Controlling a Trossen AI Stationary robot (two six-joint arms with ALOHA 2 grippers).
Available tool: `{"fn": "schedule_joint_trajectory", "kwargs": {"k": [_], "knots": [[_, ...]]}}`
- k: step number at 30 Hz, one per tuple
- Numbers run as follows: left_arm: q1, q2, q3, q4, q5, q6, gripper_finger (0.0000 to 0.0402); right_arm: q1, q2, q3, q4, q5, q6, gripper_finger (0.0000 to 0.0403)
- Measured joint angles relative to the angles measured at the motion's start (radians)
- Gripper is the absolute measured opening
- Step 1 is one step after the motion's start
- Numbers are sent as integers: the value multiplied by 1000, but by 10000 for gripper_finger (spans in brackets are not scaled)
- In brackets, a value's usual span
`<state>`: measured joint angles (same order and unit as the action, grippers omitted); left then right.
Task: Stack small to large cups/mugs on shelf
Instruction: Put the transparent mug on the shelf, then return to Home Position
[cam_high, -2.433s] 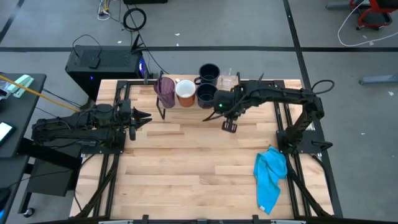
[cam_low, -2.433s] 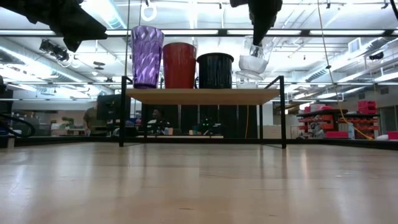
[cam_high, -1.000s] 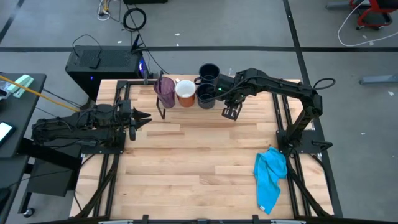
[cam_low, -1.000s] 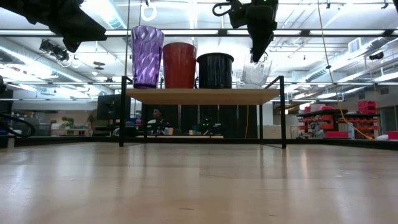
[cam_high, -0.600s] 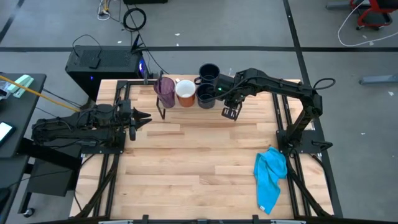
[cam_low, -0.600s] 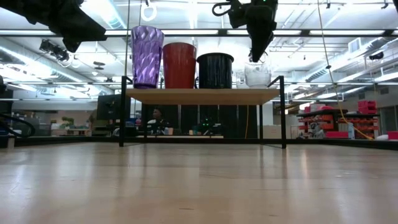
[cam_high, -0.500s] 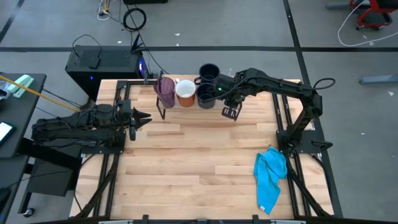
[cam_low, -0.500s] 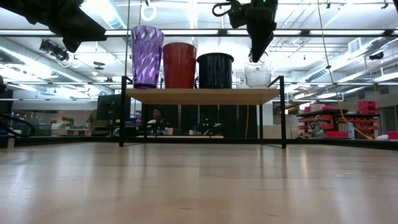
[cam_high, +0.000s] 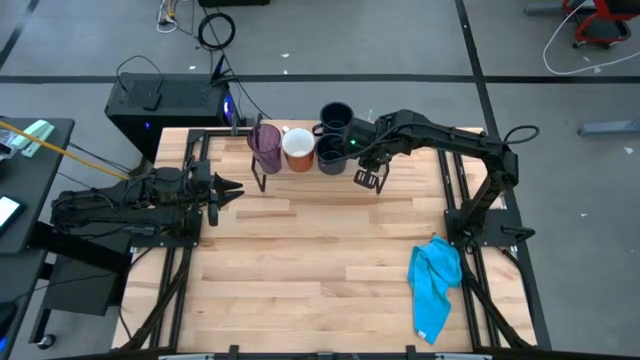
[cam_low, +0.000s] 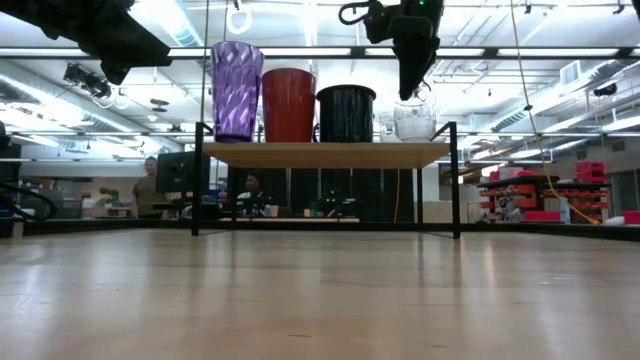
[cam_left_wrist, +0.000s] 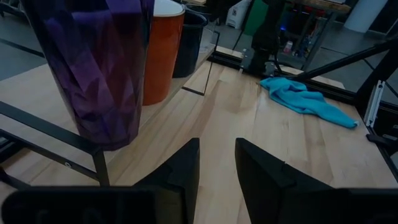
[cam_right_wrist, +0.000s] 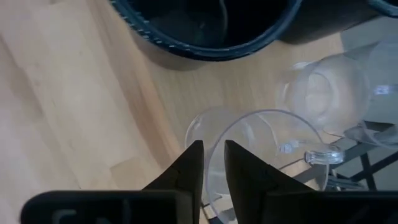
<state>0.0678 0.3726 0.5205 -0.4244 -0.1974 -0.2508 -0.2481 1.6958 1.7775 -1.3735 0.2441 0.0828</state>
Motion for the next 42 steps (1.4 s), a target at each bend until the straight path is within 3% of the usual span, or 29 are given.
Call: {"fn": "schedule_joint_trajectory", "kwargs": {"k": [9, 23, 28, 32, 38, 42], "knots": [[0, 0, 0, 0, 0, 0, 110, -1, 0, 8, 37, 21, -26, 72], [0, -7, 0, -28, 34, 27, 110, 22, -36, 171, 22, 11, -49, 72], [0, -42, 0, -47, 49, 36, 110, 75, -191, 36, 226, 8, -60, 71], [0, -77, -1, -35, 41, 49, 110, 120, -350, -156, 411, -20, -59, 72], [0, -93, -7, 102, 37, 82, 110, 182, -586, -502, 729, -86, -60, 69], [0, -92, -86, 249, 36, 142, 110, 206, -726, -708, 908, -144, -63, 68]]}}
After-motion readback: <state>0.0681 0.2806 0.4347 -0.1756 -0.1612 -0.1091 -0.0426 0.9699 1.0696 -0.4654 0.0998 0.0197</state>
